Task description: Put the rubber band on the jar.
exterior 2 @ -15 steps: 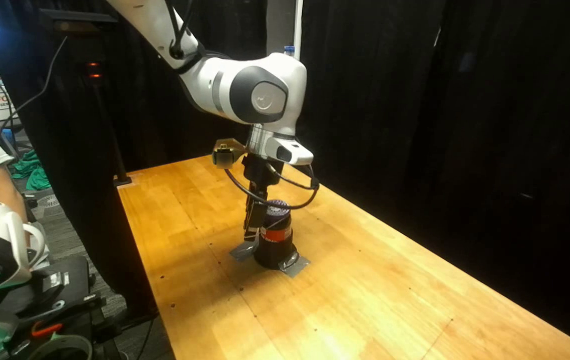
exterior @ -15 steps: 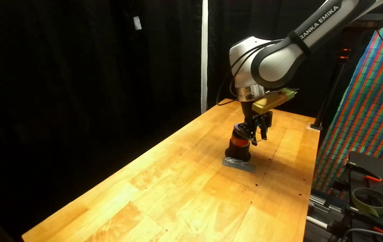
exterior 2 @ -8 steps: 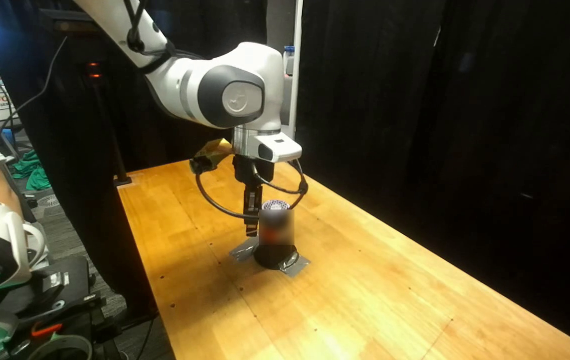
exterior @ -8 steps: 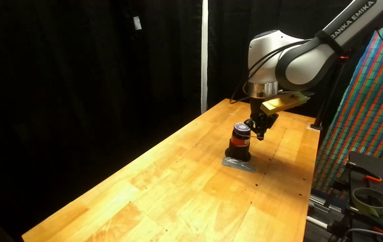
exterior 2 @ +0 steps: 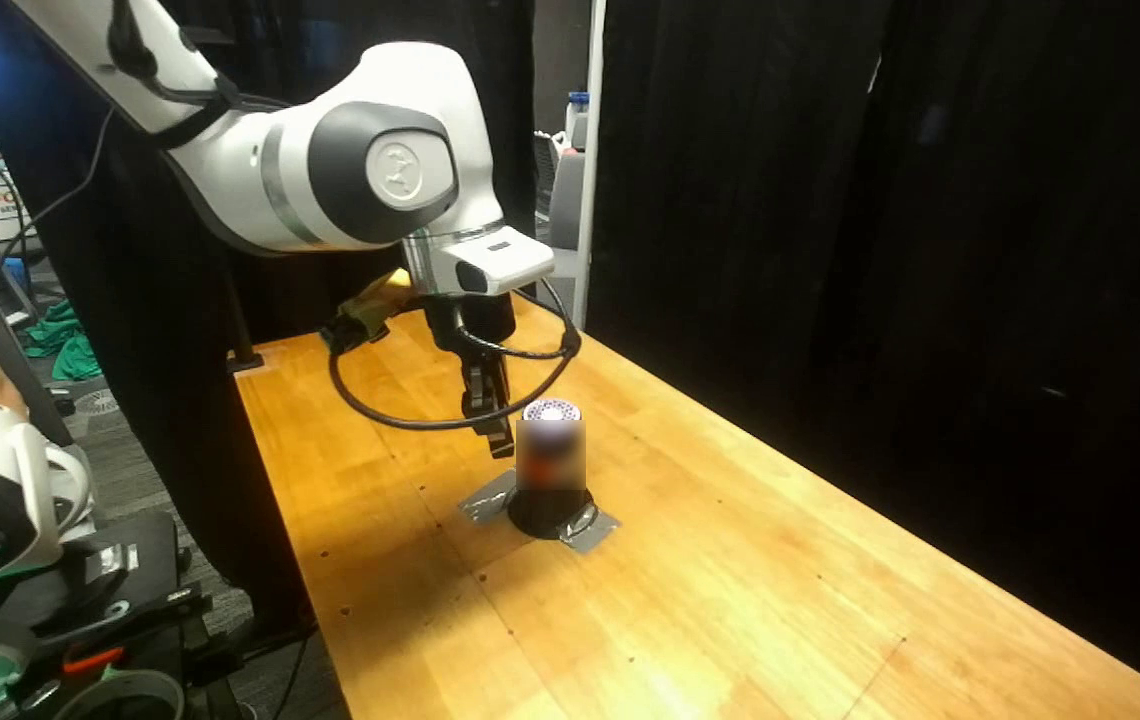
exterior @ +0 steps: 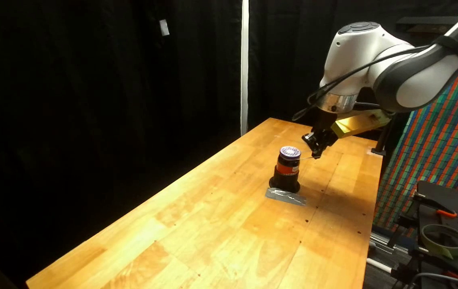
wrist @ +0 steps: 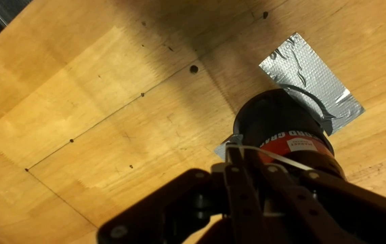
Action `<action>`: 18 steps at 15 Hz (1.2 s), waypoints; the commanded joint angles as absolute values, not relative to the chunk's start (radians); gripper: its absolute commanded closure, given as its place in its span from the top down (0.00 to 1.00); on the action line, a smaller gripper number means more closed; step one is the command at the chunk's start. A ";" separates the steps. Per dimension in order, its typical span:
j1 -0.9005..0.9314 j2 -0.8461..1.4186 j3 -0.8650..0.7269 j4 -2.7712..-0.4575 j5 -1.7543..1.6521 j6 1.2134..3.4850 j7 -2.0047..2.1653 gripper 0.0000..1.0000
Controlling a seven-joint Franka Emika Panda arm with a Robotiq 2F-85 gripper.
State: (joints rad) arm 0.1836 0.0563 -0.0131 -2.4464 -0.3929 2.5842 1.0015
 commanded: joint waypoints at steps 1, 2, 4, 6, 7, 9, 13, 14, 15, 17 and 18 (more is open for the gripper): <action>0.160 -0.043 0.013 -2.563 -0.518 2.655 1.104 0.11; 0.154 -0.052 0.019 -2.583 -0.530 2.678 1.107 0.10; 0.144 -0.063 0.033 -2.615 -0.541 2.726 1.116 0.10; 0.164 -0.071 0.014 -2.641 -0.558 2.782 1.134 0.10; 0.160 -0.076 0.015 -2.649 -0.587 2.812 1.159 0.10; 0.156 -0.083 0.014 -2.657 -0.664 2.862 1.214 0.10; 0.125 -0.103 0.016 -2.643 -0.995 2.905 1.480 0.10; 0.120 -0.110 0.019 -2.641 -1.078 2.902 1.546 0.10; 0.117 -0.114 0.021 -2.640 -1.154 2.900 1.605 0.10; 0.117 -0.119 0.024 -2.638 -1.283 2.892 1.716 0.09; 0.120 -0.118 0.024 -2.638 -1.334 2.891 1.762 0.10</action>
